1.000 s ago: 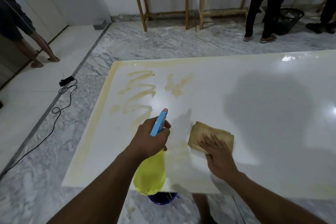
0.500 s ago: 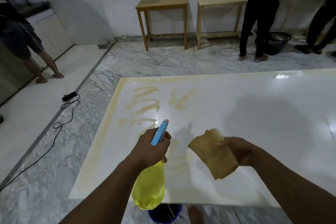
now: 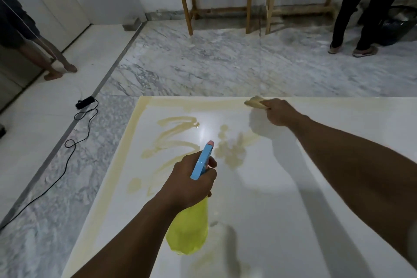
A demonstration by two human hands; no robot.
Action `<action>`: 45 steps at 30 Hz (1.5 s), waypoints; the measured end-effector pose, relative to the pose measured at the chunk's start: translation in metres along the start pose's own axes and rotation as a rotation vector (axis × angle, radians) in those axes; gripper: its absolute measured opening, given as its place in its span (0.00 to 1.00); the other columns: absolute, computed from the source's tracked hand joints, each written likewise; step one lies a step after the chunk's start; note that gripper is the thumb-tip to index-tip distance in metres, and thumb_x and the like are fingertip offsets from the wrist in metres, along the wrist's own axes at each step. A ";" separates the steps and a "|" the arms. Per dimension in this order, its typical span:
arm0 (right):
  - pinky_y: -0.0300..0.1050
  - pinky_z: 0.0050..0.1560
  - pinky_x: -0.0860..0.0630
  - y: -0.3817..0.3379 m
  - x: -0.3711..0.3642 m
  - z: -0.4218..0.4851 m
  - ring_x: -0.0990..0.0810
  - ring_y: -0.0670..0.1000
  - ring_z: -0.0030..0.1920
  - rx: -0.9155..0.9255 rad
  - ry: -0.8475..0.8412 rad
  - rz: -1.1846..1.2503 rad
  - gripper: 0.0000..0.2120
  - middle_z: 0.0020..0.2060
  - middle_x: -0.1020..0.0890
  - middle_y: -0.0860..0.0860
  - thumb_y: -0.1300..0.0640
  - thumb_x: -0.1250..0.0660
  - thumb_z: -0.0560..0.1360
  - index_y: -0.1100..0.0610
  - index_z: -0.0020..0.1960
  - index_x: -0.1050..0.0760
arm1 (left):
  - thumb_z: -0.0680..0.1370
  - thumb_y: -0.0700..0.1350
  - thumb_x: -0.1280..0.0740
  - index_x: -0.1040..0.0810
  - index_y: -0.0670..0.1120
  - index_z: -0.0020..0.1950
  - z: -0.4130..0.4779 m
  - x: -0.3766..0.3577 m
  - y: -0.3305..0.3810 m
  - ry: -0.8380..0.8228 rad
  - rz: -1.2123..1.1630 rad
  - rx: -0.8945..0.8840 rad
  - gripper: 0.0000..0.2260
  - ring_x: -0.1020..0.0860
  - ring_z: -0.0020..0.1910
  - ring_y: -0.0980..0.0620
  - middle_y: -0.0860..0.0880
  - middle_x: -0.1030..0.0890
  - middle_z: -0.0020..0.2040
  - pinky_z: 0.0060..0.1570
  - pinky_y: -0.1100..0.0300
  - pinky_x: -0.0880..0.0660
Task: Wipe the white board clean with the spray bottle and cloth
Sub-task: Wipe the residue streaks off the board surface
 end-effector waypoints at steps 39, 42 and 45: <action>0.58 0.50 0.18 -0.038 -0.094 -0.377 0.19 0.66 0.58 -0.349 -0.438 1.174 0.22 0.58 0.18 0.65 0.60 0.29 0.69 0.63 0.62 0.23 | 0.79 0.41 0.34 0.22 0.44 0.53 -0.242 0.039 -0.054 -0.070 0.006 -0.097 0.05 0.13 0.36 0.40 0.42 0.18 0.42 0.30 0.67 0.25; 0.59 0.51 0.19 -0.036 -0.066 -0.298 0.18 0.65 0.55 -0.294 -0.383 0.936 0.21 0.57 0.17 0.64 0.64 0.31 0.69 0.63 0.62 0.23 | 0.79 0.41 0.33 0.22 0.47 0.52 -0.194 0.034 -0.051 -0.084 -0.019 -0.086 0.04 0.14 0.33 0.45 0.42 0.17 0.45 0.32 0.66 0.23; 0.47 0.44 0.20 -0.043 -0.025 -0.204 0.18 0.57 0.43 -0.147 -0.179 0.642 0.14 0.49 0.18 0.62 0.67 0.33 0.71 0.66 0.56 0.21 | 0.79 0.41 0.33 0.22 0.46 0.53 -0.135 0.032 -0.047 -0.078 -0.024 -0.064 0.04 0.17 0.31 0.50 0.43 0.18 0.43 0.31 0.68 0.24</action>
Point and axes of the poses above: each hand's wrist, its own z-axis towards the middle knuckle, its own x-axis out of the back of the hand, y = z × x, the point moved 1 cm from there along z, towards the middle knuckle
